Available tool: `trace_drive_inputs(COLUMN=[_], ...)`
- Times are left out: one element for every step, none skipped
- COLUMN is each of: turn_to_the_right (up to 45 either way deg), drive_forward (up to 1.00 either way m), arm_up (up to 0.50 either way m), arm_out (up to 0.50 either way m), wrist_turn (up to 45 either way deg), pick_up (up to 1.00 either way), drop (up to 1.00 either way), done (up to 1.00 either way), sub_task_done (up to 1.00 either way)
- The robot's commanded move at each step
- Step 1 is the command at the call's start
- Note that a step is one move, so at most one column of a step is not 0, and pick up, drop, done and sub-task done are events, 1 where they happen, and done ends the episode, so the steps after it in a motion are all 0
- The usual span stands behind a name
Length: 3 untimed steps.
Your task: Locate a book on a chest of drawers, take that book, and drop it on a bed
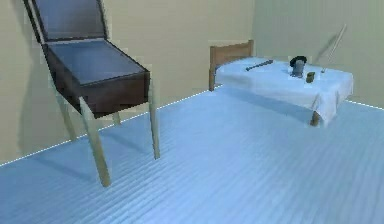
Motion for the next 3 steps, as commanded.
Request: trace_drive_inputs(turn_to_the_right=[-45.0, -18.0, 0.0], drive_forward=[0.00, 0.00, 0.30], arm_up=[0.00, 0.00, 0.00], arm_out=[0.00, 0.00, 0.00], wrist_turn=[0.0, 0.0, 0.0], pick_up=[0.00, 0.00, 0.00], drop=[0.00, 0.00, 0.00], done=[0.00, 0.00, 0.00], sub_task_done=[0.00, 0.00, 0.00])
